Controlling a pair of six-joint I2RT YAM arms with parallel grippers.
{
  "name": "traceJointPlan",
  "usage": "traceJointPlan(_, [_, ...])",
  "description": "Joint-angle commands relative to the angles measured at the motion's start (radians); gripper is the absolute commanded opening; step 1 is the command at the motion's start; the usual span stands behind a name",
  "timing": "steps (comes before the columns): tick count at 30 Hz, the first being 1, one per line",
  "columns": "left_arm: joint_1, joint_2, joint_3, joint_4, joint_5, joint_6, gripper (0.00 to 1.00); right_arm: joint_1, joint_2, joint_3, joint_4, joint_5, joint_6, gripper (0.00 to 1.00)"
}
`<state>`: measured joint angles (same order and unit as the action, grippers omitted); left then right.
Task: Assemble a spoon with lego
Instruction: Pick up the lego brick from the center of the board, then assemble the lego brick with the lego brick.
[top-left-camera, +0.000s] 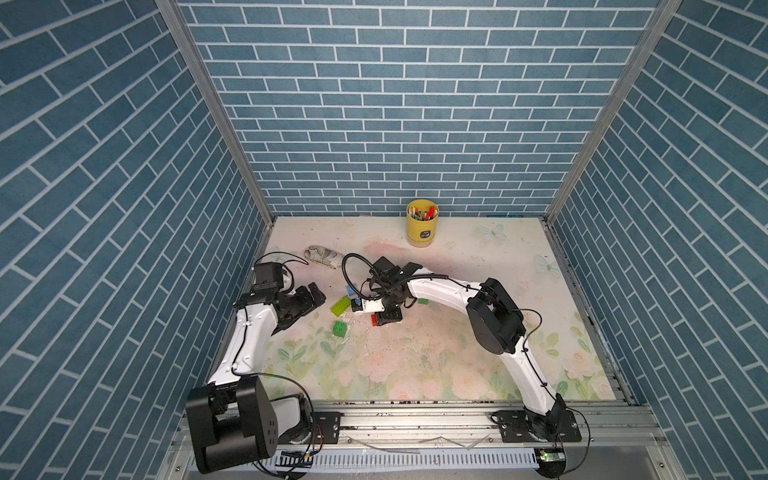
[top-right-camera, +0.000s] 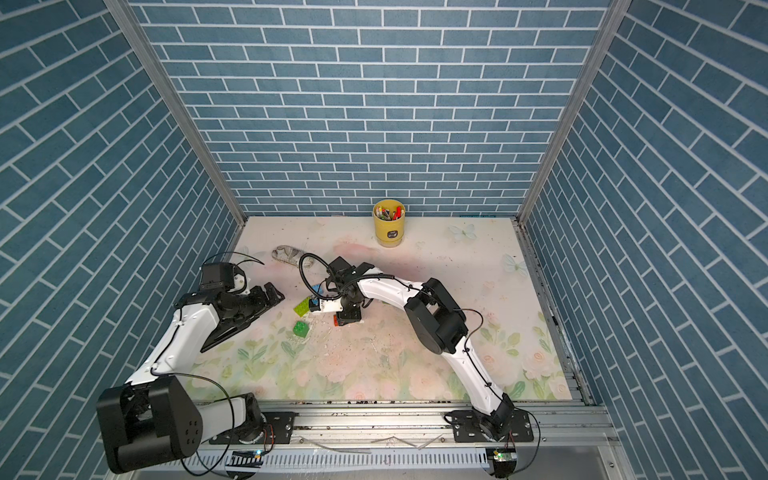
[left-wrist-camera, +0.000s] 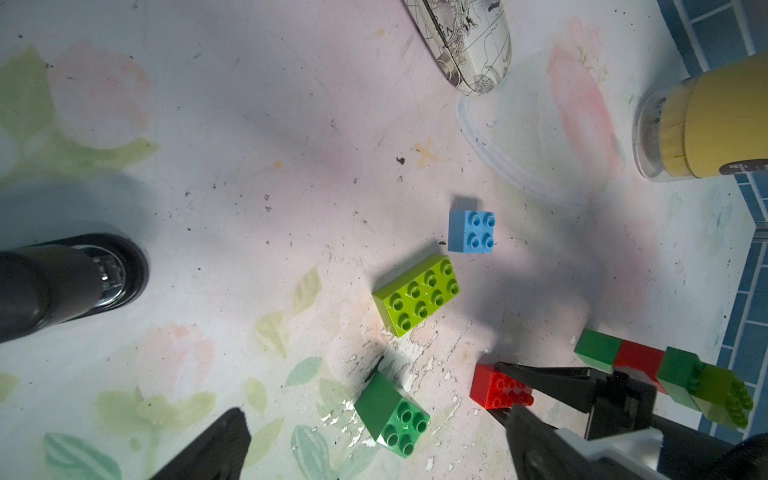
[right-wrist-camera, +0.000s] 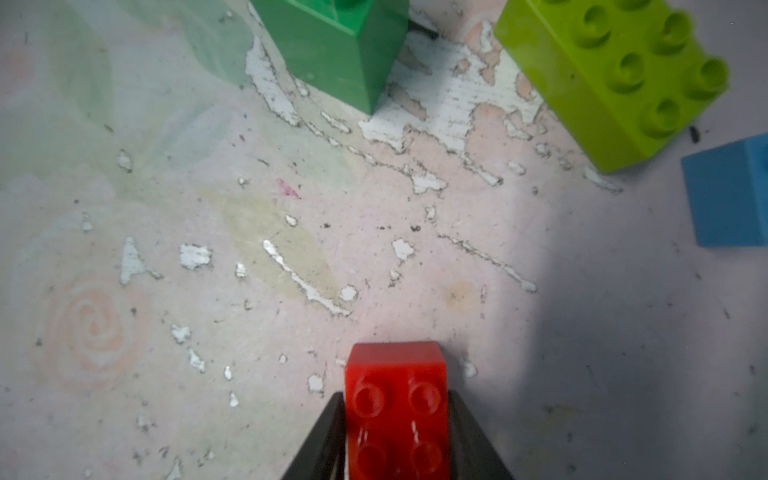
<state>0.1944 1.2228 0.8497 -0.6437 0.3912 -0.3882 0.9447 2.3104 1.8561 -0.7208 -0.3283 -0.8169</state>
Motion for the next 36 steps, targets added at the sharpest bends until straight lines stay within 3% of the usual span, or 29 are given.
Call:
traceJointPlan(1, [0.005,-0.008,-0.018,0.003,0.008,0.007,0.99,0.004,0.012,0.029,-0.038,-0.018,-0.029,0.34])
traceJointPlan(9, [0.007,-0.01,-0.021,0.003,0.012,0.006,0.98,0.005,0.007,0.043,-0.051,-0.026,-0.016,0.44])
traceJointPlan(16, [0.005,-0.013,-0.023,0.003,0.012,0.006,0.99,0.005,0.018,0.052,-0.064,-0.022,-0.018,0.38])
traceJointPlan(22, [0.007,-0.014,-0.021,0.006,0.019,0.008,0.99,0.005,0.004,0.062,-0.075,-0.017,-0.002,0.26])
traceJointPlan(36, [-0.045,-0.039,0.012,0.023,0.048,-0.026,0.99,-0.077,-0.246,0.196,-0.238,0.103,0.16,0.25])
